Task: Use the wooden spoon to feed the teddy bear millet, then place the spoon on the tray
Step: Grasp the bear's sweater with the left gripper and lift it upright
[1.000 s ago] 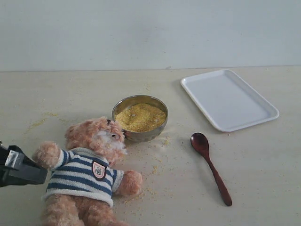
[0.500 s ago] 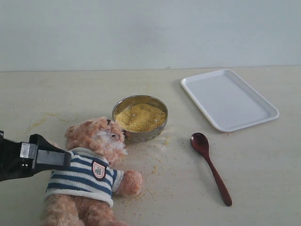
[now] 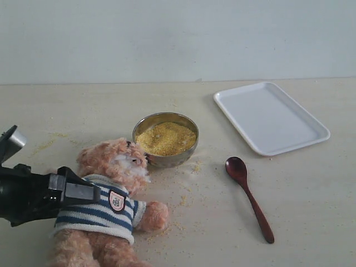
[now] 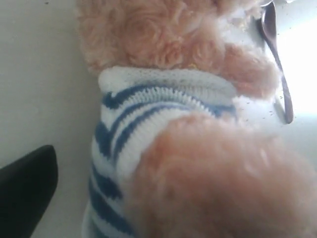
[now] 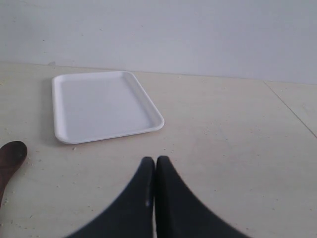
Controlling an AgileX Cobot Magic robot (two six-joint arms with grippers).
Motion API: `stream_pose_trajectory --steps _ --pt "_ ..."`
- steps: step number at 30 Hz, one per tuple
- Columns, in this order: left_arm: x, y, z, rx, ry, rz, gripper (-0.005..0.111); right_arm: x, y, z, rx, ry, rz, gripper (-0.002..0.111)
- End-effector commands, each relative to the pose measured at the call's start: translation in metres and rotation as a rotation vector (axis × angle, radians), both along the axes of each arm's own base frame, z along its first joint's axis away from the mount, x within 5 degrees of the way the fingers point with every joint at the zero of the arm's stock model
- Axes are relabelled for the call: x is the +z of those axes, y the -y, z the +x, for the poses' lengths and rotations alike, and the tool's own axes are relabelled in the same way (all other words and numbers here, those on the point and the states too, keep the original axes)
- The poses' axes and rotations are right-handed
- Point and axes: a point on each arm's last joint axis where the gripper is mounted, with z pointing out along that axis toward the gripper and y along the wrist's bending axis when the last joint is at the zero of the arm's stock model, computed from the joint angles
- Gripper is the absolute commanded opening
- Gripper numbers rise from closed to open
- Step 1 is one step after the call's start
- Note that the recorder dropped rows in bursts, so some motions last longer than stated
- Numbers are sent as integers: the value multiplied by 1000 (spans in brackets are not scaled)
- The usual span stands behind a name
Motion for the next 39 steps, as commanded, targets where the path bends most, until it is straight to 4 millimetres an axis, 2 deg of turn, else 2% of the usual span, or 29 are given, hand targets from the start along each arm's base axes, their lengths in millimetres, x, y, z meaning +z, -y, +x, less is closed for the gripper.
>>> stream_pose_trajectory --steps 1,4,6,8,13,14,20,24,30,34,39 --pt "-13 2 4 46 -47 -59 109 1 0 0 -7 13 -4 0" --pt "-22 3 5 56 -91 -67 105 1 0 0 -7 13 -4 0" --pt "-28 3 7 76 -119 -75 96 1 0 0 -7 13 -4 0" --pt "-33 3 8 94 -126 -82 78 1 0 0 -7 13 -4 0" --pt "-36 3 14 52 -82 -68 13 1 0 0 -7 13 -4 0" --pt "-34 3 15 49 -77 -73 6 1 0 0 -7 13 -4 0" --pt "-20 9 23 5 -38 -175 5 1 0 0 -7 13 -4 0" --pt "-10 10 19 -43 -37 -166 5 1 0 0 -7 13 -4 0" --pt "14 -11 5 -94 -29 -59 5 1 0 0 -7 13 -4 0" --pt "45 -30 -3 -7 64 -19 5 1 0 0 -7 13 -4 0" --pt "94 -43 -10 100 289 2 5 1 0 0 -7 13 -4 0"
